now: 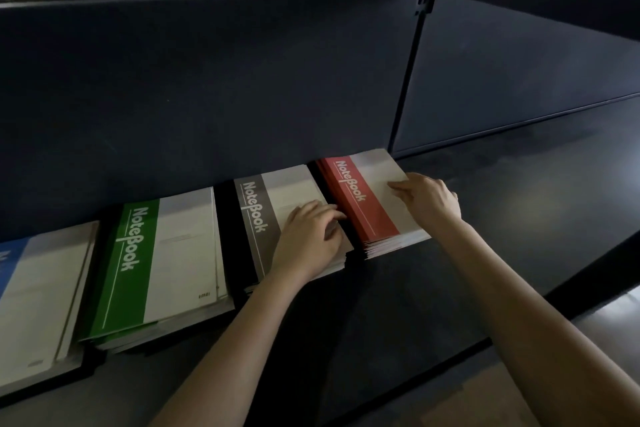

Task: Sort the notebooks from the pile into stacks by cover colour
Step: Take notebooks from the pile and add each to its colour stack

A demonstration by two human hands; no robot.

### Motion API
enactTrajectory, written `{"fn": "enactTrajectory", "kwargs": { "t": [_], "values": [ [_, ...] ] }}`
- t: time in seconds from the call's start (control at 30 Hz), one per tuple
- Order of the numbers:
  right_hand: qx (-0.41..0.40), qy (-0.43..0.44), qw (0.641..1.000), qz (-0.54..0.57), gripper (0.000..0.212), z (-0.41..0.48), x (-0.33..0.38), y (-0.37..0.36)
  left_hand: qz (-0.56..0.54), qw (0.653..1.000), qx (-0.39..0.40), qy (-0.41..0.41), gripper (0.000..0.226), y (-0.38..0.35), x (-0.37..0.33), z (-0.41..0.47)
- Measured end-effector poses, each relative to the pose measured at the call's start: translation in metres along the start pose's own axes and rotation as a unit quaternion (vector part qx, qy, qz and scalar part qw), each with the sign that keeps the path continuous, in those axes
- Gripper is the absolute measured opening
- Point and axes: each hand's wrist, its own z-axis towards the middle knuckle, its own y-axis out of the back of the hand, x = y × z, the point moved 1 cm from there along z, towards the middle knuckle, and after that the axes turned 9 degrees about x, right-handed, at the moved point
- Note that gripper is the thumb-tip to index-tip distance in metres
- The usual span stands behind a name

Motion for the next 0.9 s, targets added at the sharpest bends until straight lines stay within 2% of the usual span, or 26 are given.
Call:
{"fn": "enactTrajectory", "kwargs": {
  "t": [0.3,0.5,0.63,0.7,0.77,0.83,0.9],
  "values": [
    [0.058,-0.018,0.998,-0.011,0.045,-0.006,0.019,-0.014,0.015,0.999,0.029,0.008,0.036,0.003,-0.002,-0.003],
    [-0.009,0.013,0.999,-0.03,0.043,-0.002,0.017,-0.026,0.039,0.999,0.018,-0.009,0.035,0.0,0.0,-0.003],
    [-0.009,0.009,1.0,-0.022,0.043,0.0,0.017,-0.024,0.044,0.999,0.012,-0.01,0.036,-0.004,0.002,-0.003],
    [-0.009,0.01,1.0,-0.023,0.044,-0.001,0.018,-0.025,0.024,1.0,-0.007,-0.016,0.034,-0.004,0.001,-0.004],
    [0.012,0.005,0.999,-0.044,0.045,-0.002,0.019,-0.024,-0.044,0.999,-0.023,-0.009,0.03,0.0,-0.001,-0.005],
    [0.053,-0.008,0.993,-0.101,0.047,-0.002,0.022,-0.019,-0.129,0.991,-0.027,0.011,0.028,0.007,-0.003,-0.008],
    [0.073,-0.015,0.983,-0.17,0.047,-0.002,0.027,-0.013,-0.145,0.989,-0.029,0.015,0.028,0.016,-0.004,-0.011]
  ]
}}
